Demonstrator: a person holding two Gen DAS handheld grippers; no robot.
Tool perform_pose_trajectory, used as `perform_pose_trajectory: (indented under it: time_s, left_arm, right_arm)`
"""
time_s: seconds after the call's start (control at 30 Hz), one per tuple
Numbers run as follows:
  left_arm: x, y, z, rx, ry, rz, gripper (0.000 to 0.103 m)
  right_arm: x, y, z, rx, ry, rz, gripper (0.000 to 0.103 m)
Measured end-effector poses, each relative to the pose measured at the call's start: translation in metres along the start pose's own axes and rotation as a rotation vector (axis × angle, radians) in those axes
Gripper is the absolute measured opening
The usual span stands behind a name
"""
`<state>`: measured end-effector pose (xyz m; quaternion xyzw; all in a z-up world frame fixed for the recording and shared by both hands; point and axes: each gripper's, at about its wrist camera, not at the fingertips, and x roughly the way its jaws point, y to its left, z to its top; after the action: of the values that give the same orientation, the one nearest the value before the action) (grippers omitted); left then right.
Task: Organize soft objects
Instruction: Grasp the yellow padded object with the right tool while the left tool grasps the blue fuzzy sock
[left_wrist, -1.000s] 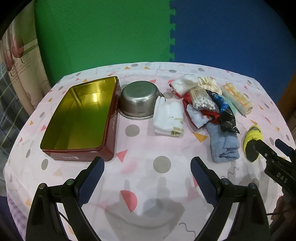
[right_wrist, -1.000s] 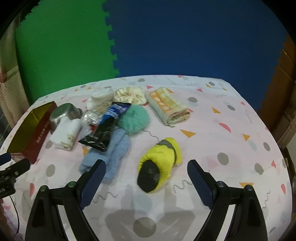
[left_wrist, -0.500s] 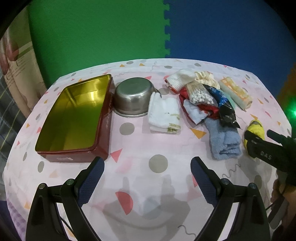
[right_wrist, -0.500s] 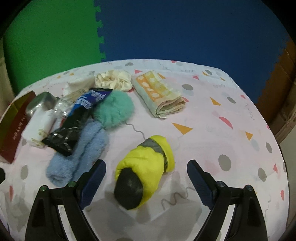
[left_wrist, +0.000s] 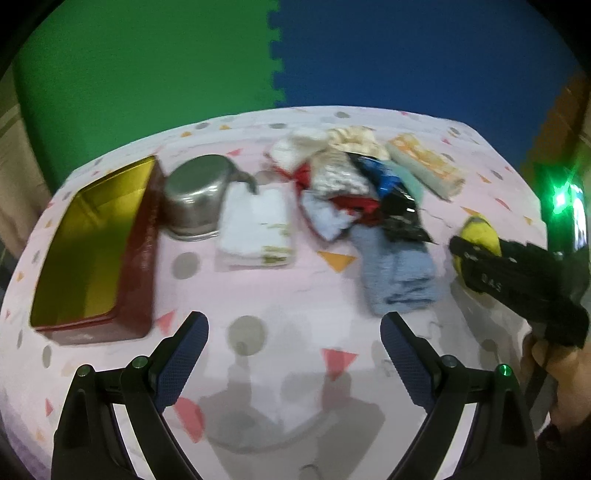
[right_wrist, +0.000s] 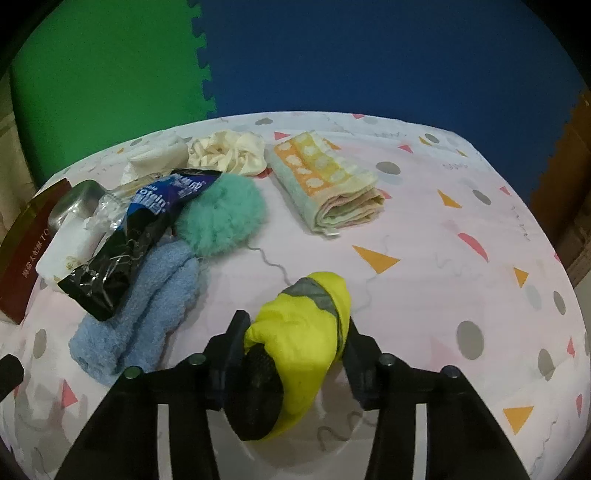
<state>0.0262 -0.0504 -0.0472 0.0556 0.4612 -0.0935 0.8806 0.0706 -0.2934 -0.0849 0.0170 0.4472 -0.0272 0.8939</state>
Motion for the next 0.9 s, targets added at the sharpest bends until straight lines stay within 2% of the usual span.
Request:
perform_pose_trajectory:
  time_s: [0.13, 0.27, 0.37, 0.53, 0.6, 0.63, 0.67, 0.7, 0.77, 0.9]
  left_arm:
    - [0.005, -0.013, 0.006, 0.021, 0.011, -0.067, 0.093]
    - [0.011, -0.032, 0.013, 0.060, 0.009, -0.110, 0.093]
    - [0.022, -0.047, 0.020, 0.092, 0.016, -0.124, 0.093]
    - [0.050, -0.058, 0.029, 0.066, 0.093, -0.135, 0.093]
    - [0.058, -0.060, 0.032, 0.061, 0.114, -0.141, 0.087]
    - [0.062, -0.059, 0.033, 0.059, 0.121, -0.143, 0.080]
    - [0.063, -0.058, 0.034, 0.053, 0.125, -0.148, 0.069]
    - [0.064, -0.057, 0.034, 0.045, 0.127, -0.161, 0.063]
    - [0.068, -0.056, 0.034, 0.035, 0.145, -0.190, 0.039]
    - [0.063, -0.055, 0.032, 0.045, 0.145, -0.219, 0.021]
  right_arm:
    - [0.002, -0.017, 0.004, -0.002, -0.016, -0.061, 0.046]
    - [0.007, -0.037, 0.006, 0.068, -0.003, -0.024, 0.046]
    - [0.007, -0.036, 0.005, 0.064, -0.012, -0.031, 0.046]
    - [0.008, -0.037, 0.004, 0.072, -0.017, -0.019, 0.046]
    - [0.008, -0.038, 0.004, 0.077, -0.019, -0.010, 0.047]
    - [0.008, -0.038, 0.003, 0.077, -0.020, -0.009, 0.047]
    - [0.008, -0.038, 0.003, 0.075, -0.020, -0.009, 0.048]
    - [0.008, -0.037, 0.004, 0.073, -0.020, -0.010, 0.048]
    - [0.008, -0.038, 0.003, 0.074, -0.020, -0.010, 0.048]
    - [0.008, -0.037, 0.003, 0.076, -0.020, -0.009, 0.048]
